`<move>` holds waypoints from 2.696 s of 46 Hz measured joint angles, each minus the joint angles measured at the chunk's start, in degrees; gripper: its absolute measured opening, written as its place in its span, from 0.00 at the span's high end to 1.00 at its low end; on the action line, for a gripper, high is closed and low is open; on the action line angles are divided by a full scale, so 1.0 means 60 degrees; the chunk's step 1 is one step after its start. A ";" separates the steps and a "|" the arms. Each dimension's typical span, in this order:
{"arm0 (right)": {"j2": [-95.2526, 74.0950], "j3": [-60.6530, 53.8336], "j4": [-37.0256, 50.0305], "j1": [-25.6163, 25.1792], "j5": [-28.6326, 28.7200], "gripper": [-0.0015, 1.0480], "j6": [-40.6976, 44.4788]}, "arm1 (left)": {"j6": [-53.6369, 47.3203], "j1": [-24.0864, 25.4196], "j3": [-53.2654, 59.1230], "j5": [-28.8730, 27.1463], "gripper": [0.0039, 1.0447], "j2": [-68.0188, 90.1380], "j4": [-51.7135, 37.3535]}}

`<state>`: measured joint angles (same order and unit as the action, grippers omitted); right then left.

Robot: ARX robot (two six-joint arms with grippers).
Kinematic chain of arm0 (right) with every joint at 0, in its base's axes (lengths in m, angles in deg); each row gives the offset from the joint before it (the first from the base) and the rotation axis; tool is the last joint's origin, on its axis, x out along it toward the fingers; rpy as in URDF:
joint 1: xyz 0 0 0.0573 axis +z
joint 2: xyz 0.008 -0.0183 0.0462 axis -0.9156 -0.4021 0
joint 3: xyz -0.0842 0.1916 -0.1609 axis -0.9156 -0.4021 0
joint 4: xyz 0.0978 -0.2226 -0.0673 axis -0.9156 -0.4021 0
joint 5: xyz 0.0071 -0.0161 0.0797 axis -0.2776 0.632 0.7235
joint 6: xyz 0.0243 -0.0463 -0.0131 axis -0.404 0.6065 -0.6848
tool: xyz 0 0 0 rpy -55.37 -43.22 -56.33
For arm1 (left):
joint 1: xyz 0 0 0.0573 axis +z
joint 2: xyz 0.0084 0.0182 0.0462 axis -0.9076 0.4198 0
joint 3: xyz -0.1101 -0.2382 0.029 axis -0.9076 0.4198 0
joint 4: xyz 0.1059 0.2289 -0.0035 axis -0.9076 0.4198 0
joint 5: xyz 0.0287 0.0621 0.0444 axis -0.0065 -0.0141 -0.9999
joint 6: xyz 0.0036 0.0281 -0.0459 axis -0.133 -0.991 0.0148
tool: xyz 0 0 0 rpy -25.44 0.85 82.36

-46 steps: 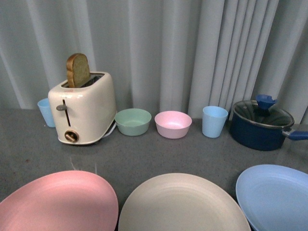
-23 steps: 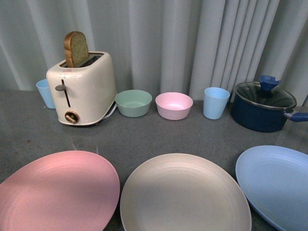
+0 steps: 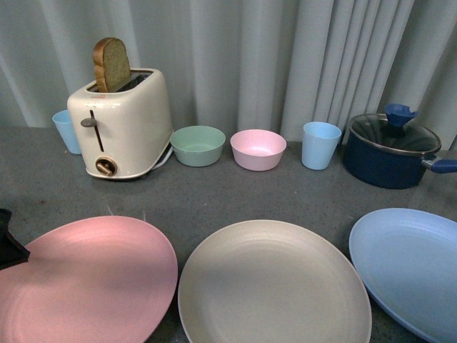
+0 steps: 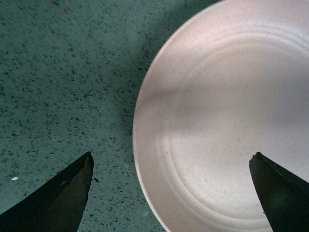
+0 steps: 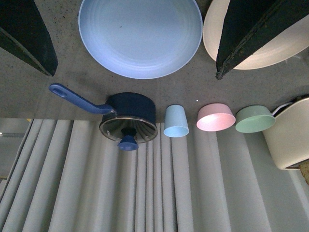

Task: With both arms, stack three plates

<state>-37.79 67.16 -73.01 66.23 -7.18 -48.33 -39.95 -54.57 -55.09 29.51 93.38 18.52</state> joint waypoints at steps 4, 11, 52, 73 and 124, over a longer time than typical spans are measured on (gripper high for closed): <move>0.0000 0.0000 0.0000 0.0000 0.0000 0.07 0.0000 | -0.0025 -0.0149 -0.0055 -0.0015 0.07 0.0321 0.0000; 0.0000 0.0000 0.0000 0.0000 0.0000 0.07 -0.0004 | -0.0022 -0.0302 -0.0240 -0.0095 0.07 0.0729 -0.0007; -0.0004 0.0000 0.0000 0.0000 0.0000 0.07 0.0000 | 0.0131 -0.0353 -0.1158 -0.0335 0.07 0.2262 0.0047; 0.0000 0.0000 0.0000 0.0000 0.0000 0.07 -0.0004 | 0.0084 -0.0281 -0.1188 -0.0306 0.66 0.2262 0.0339; 0.0000 0.0000 0.0000 0.0000 0.0000 0.07 0.0000 | 0.0244 0.0321 -0.2743 0.1559 0.97 -0.0692 0.2113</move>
<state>-37.79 67.16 -73.01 66.23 -7.18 -48.33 -38.48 -52.65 -71.55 38.87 89.22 31.20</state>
